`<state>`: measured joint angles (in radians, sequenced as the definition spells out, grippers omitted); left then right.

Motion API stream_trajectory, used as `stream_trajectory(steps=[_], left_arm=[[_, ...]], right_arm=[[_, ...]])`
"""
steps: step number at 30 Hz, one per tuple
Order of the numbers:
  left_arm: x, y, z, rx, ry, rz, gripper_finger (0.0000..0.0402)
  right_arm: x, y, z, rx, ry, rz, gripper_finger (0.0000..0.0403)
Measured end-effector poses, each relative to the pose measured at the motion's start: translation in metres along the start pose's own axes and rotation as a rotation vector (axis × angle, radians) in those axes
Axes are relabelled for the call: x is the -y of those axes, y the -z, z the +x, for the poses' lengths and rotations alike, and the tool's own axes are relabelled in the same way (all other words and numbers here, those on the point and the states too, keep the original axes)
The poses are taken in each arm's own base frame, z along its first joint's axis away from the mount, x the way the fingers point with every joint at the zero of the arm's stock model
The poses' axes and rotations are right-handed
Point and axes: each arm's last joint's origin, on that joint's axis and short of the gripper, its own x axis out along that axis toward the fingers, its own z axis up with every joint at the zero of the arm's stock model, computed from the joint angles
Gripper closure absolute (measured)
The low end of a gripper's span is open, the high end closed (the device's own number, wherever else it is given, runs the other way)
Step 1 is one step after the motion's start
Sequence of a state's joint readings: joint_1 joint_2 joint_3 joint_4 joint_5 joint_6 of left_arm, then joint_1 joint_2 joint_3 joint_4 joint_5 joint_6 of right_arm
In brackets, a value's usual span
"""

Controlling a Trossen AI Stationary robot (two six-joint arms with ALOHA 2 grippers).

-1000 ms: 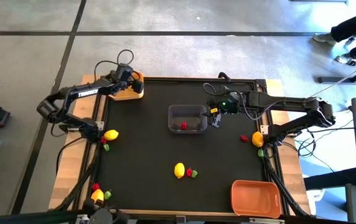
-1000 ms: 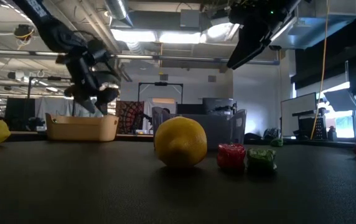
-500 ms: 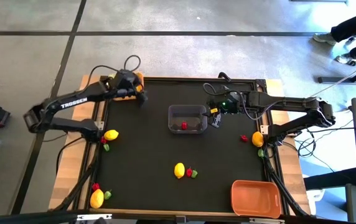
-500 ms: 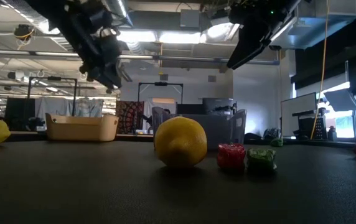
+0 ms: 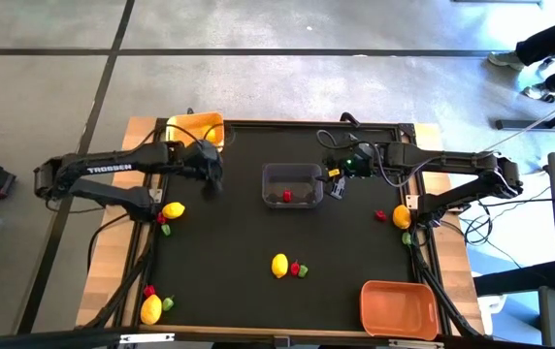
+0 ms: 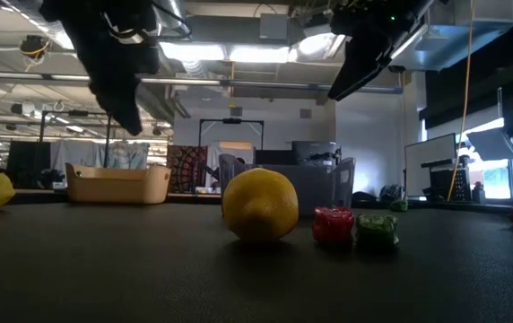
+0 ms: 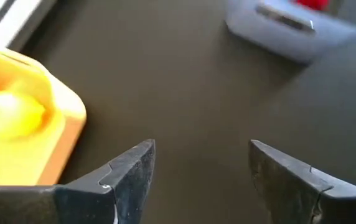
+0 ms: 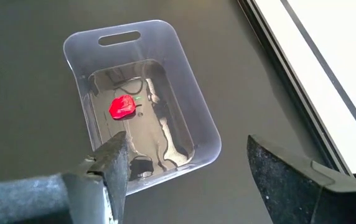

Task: Sort produce into baskets
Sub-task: Put the yellow lemon into the yellow bin

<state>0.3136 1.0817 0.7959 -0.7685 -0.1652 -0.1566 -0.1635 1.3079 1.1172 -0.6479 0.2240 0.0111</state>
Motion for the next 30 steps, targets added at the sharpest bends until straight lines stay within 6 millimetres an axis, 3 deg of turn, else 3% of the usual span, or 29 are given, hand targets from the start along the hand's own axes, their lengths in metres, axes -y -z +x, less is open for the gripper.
stream_trajectory(steps=[17, 30], left_arm=[[0.015, 0.035, -0.007, -0.313, -0.049, -0.083, 0.0151], [0.025, 0.055, 0.018, -0.573, -0.069, -0.067, 0.0151]], right_arm=[[0.000, 0.000, 0.000, -0.001, 0.000, -0.016, 0.0139], [0.000, 0.001, 0.000, -0.011, -0.007, -0.018, 0.0139]])
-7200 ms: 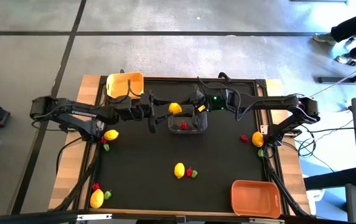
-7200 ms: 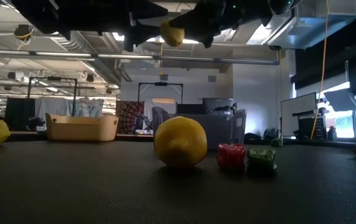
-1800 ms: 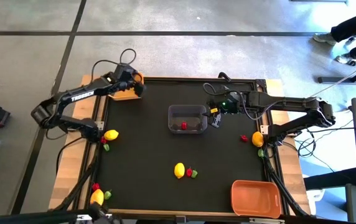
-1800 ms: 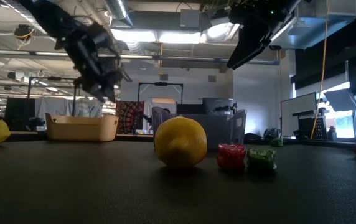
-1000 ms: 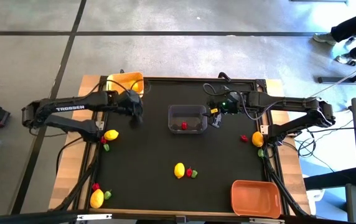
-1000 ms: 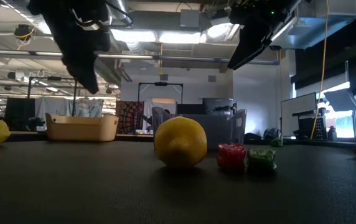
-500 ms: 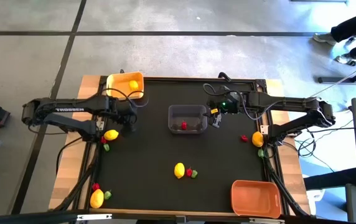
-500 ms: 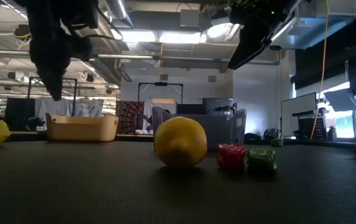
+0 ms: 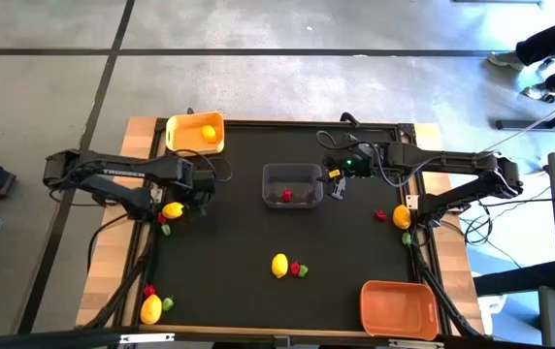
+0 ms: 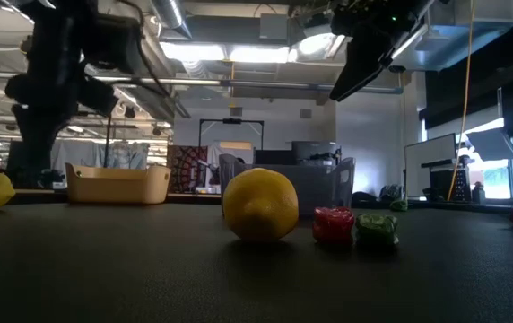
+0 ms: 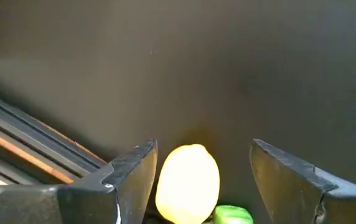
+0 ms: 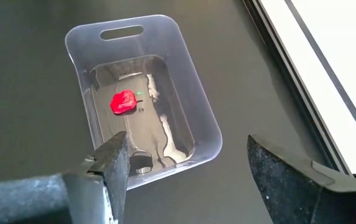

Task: Sort produce into baskets
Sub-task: Put the yellow lemon into the yellow bin

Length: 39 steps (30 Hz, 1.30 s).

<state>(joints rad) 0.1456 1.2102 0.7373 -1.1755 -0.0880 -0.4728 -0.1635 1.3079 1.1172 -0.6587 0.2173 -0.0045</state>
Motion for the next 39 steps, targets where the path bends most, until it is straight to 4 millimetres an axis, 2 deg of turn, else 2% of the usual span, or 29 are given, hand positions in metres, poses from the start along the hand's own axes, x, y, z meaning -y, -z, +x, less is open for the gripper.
stream_trajectory(steps=[8, 13, 32, 39], left_arm=[[0.002, 0.001, 0.014, -0.162, -0.061, 0.009, 0.0151], [0.006, -0.002, 0.021, -0.232, -0.035, -0.001, 0.0151], [0.016, -0.014, 0.058, -0.456, -0.122, 0.090, 0.0151], [0.018, -0.016, 0.065, -0.502, -0.132, 0.128, 0.0190]], right_arm=[[0.000, 0.000, 0.000, -0.004, -0.001, 0.001, 0.0139], [0.000, 0.000, 0.000, -0.004, -0.001, 0.001, 0.0139], [0.000, 0.000, 0.000, -0.002, -0.001, 0.000, 0.0139], [0.000, 0.000, 0.000, -0.002, -0.001, 0.000, 0.0139]])
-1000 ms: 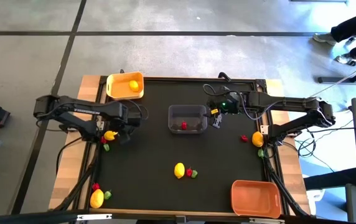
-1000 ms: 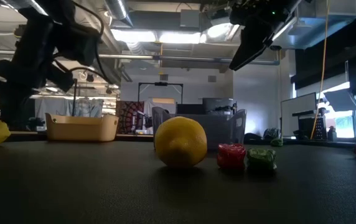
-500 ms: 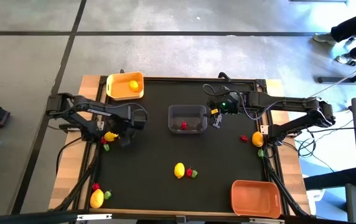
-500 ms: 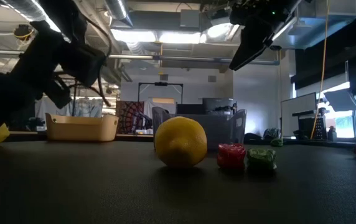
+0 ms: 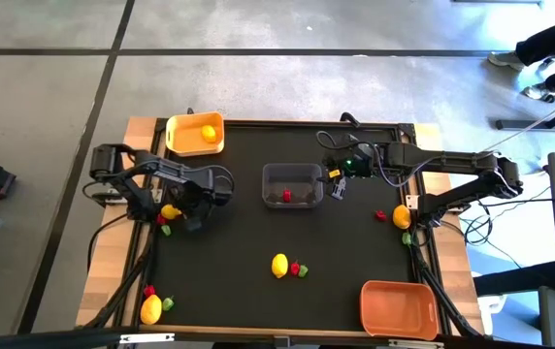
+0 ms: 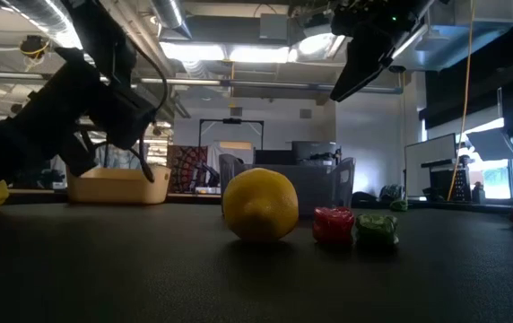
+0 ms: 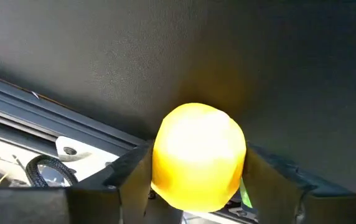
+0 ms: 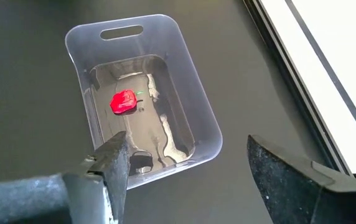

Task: Sort produce into baskets
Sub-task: Put the yellow lemon into the yellow bin

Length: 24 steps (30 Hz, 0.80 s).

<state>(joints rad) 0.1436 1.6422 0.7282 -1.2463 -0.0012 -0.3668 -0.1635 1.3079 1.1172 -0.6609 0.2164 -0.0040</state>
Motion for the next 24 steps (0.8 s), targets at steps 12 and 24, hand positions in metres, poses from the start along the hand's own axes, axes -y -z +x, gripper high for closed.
stream_trajectory(steps=[12, 24], left_arm=[[-0.002, 0.003, -0.009, -0.008, -0.019, 0.002, 0.0213], [-0.019, 0.023, -0.065, 0.359, 0.016, -0.054, 0.0206]], right_arm=[[0.000, 0.000, 0.000, 0.002, 0.000, 0.000, 0.0139], [0.000, 0.000, 0.000, 0.004, 0.000, 0.000, 0.0139]])
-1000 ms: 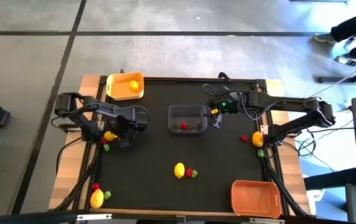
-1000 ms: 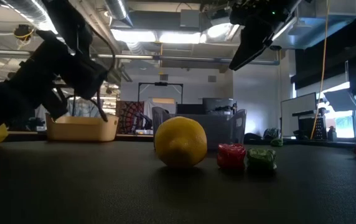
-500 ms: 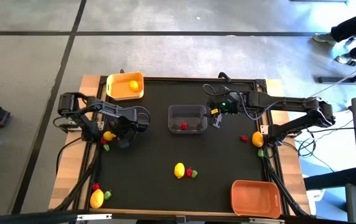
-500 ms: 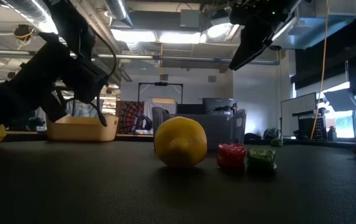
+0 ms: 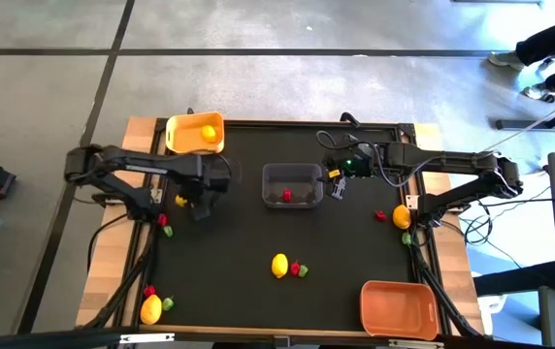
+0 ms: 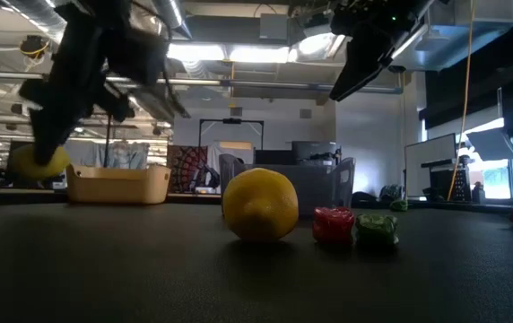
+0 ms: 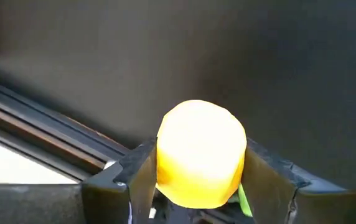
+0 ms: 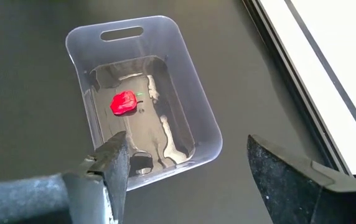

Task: Sort produce into baskets
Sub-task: Put the yellow lemon into the yellow bin

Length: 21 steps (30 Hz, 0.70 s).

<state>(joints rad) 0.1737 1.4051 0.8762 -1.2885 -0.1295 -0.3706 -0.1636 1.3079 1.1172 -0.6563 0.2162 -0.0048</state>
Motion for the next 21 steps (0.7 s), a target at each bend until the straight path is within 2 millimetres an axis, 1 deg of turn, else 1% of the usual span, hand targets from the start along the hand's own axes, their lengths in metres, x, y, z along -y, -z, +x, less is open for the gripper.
stream_trajectory(steps=[4, 7, 11, 16, 21], left_arm=[[-0.014, 0.005, -0.018, 0.133, -0.039, -0.058, 0.0205], [-0.025, 0.008, -0.025, 0.220, -0.053, -0.091, 0.0205], [-0.039, 0.009, -0.033, 0.339, -0.115, -0.172, 0.0204], [-0.053, 0.000, -0.039, 0.475, -0.154, -0.244, 0.0204], [-0.067, -0.014, -0.041, 0.596, -0.193, -0.303, 0.0204]], right_arm=[[0.000, 0.000, 0.000, 0.001, 0.000, 0.000, 0.0139], [0.000, 0.000, 0.000, 0.000, 0.000, 0.000, 0.0139], [0.000, 0.000, 0.000, 0.000, 0.000, 0.000, 0.0139], [0.000, 0.000, 0.000, 0.001, 0.000, 0.000, 0.0139], [0.000, 0.000, 0.000, 0.001, 0.000, 0.000, 0.0139]])
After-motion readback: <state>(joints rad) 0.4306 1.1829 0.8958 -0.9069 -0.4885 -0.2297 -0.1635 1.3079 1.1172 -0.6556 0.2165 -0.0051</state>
